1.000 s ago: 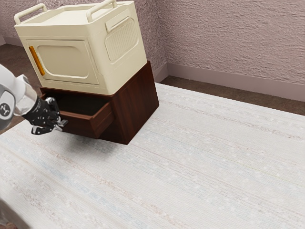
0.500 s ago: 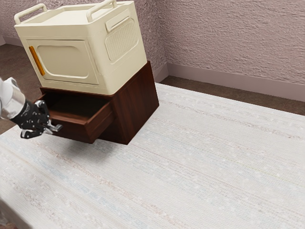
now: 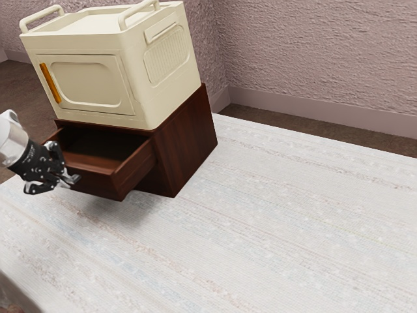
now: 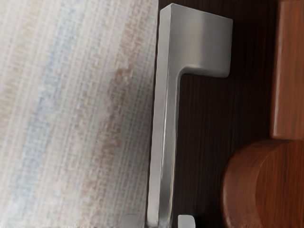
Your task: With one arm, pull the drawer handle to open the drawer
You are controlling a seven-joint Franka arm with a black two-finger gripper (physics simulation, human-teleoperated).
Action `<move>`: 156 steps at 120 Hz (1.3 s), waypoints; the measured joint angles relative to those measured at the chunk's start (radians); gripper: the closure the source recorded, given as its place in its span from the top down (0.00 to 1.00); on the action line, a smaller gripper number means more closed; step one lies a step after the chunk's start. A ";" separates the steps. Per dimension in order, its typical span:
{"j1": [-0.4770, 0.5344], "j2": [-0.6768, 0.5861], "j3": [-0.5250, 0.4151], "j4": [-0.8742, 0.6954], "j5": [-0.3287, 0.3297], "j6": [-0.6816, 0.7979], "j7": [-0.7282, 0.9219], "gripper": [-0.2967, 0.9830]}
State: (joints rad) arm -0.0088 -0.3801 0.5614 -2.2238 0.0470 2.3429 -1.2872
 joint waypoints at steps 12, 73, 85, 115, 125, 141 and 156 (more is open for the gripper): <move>0.002 -0.015 0.001 -0.010 0.006 -0.004 0.000 0.15; 0.016 -0.089 0.005 -0.058 0.029 -0.022 0.001 0.15; 0.017 -0.099 0.007 -0.066 0.035 -0.025 0.001 0.15; 0.017 -0.113 0.017 -0.070 0.040 -0.031 0.001 0.16; 0.017 -0.116 0.021 -0.070 0.044 -0.033 0.001 0.19; 0.018 -0.120 0.027 -0.070 0.047 -0.034 0.004 0.24; 0.018 -0.127 0.031 -0.070 0.048 -0.039 0.006 0.27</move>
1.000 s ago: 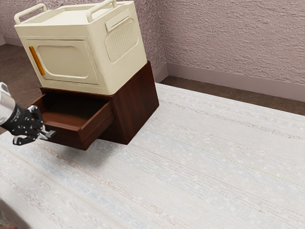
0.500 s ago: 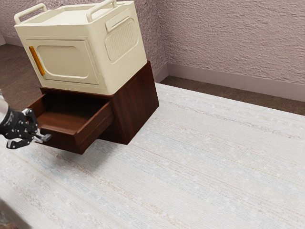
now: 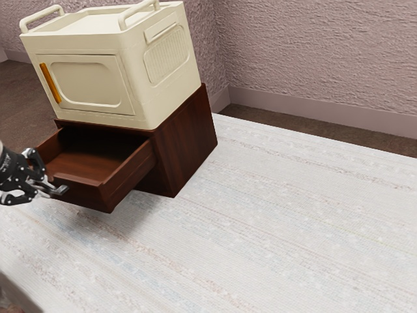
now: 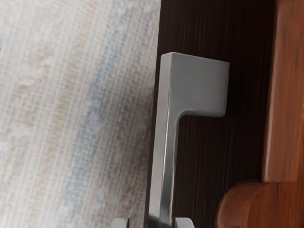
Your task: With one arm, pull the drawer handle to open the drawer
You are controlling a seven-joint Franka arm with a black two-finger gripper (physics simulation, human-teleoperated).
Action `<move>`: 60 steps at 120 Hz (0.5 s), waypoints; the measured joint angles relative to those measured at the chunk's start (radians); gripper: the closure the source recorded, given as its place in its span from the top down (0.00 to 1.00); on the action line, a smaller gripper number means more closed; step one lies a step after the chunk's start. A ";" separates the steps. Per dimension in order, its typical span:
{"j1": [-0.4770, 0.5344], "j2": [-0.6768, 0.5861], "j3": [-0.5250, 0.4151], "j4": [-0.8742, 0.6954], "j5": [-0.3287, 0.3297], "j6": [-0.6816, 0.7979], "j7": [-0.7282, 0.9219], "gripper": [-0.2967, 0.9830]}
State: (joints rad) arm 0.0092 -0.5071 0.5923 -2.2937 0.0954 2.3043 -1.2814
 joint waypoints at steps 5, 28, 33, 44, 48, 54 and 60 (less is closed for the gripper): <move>0.000 -0.005 0.001 0.001 0.000 -0.003 0.001 0.27; 0.057 -0.028 -0.053 0.041 0.003 -0.055 0.002 0.30; 0.072 -0.023 -0.095 0.084 0.007 -0.091 0.002 0.33; 0.061 0.050 -0.222 0.240 0.010 -0.200 0.001 0.47; 0.033 0.093 -0.243 0.299 0.010 -0.239 0.001 0.51; 0.006 0.153 -0.261 0.374 0.008 -0.291 0.001 0.56; -0.012 0.197 -0.269 0.429 0.006 -0.337 0.002 0.60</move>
State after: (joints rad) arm -0.0029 -0.3102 0.3232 -1.8652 0.1010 1.9672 -1.2797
